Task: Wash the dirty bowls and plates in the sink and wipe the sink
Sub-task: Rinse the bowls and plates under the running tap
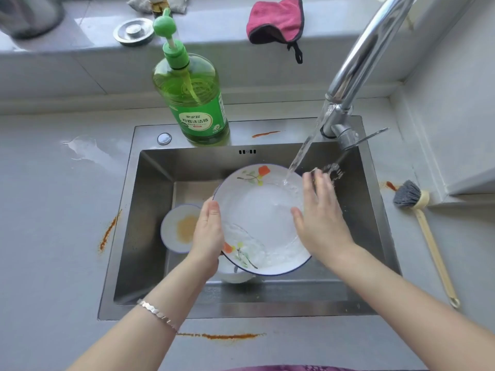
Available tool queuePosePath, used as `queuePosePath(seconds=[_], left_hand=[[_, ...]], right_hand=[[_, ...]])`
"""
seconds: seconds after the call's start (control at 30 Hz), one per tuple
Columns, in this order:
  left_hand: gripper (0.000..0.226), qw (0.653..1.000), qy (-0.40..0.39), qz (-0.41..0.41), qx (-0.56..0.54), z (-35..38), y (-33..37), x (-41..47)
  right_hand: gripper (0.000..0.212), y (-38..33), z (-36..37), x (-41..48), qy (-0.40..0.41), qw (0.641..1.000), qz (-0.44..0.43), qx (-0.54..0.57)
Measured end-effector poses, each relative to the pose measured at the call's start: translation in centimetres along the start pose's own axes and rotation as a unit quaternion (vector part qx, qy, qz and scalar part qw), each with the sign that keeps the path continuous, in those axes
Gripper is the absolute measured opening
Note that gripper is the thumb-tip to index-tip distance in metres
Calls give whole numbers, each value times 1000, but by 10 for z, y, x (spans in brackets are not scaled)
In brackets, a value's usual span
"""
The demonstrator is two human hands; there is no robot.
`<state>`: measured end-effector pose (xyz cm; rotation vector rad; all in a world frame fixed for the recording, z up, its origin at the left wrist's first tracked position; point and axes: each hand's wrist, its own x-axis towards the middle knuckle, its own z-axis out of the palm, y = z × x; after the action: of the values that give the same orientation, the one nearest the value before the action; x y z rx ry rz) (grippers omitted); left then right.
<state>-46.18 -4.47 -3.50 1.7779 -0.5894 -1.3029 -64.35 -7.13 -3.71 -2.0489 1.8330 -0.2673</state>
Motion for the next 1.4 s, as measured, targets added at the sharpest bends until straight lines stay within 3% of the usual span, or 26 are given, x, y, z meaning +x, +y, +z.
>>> queuePosePath(seconds=[0.07,0.17,0.27,0.4,0.47,0.6,0.67,0.8,0.97,1.1,1.23,1.4], left_hand=[[24,1000,-8,-9,-2,6,-3,-4],[35,1000,-25,-6,-1,14,-2,-11],[41,1000,-18,6,-17,18,7,-14],[24,1000,-11,21,-18,3,8,-3],[22,1000,-11,26,1,-5,5,-1],[21,1000,-23,15,8,1,4,-10],[22,1000,-26,-1,-2,7,2,-14],[37,1000,-21,0,-1,18,4,-18],[21,1000,2,1,-29,8,8,-9],[19,999,-2,-33,12,1,12,-10],[25,991,-38,-126,14,3,18,-18],[21,971,-77,-224,27,14,35,-27]], right_hand=[[73,-11,11,3,-26,993,-75,-92],[92,-34,28,7,-116,988,-98,-36],[89,-56,32,7,-145,972,-185,-25],[82,-30,27,-7,-219,922,-318,-42],[77,-5,26,-8,-189,929,-314,-59],[97,10,25,11,-194,965,-144,-96],[96,-7,25,17,-186,971,-129,-75],[81,-42,36,8,-175,962,-212,7],[68,-25,28,-27,-260,901,-345,35],[50,24,25,-44,-179,923,-341,17],[36,49,22,-49,-118,936,-330,45],[15,43,16,-58,-12,934,-313,170]])
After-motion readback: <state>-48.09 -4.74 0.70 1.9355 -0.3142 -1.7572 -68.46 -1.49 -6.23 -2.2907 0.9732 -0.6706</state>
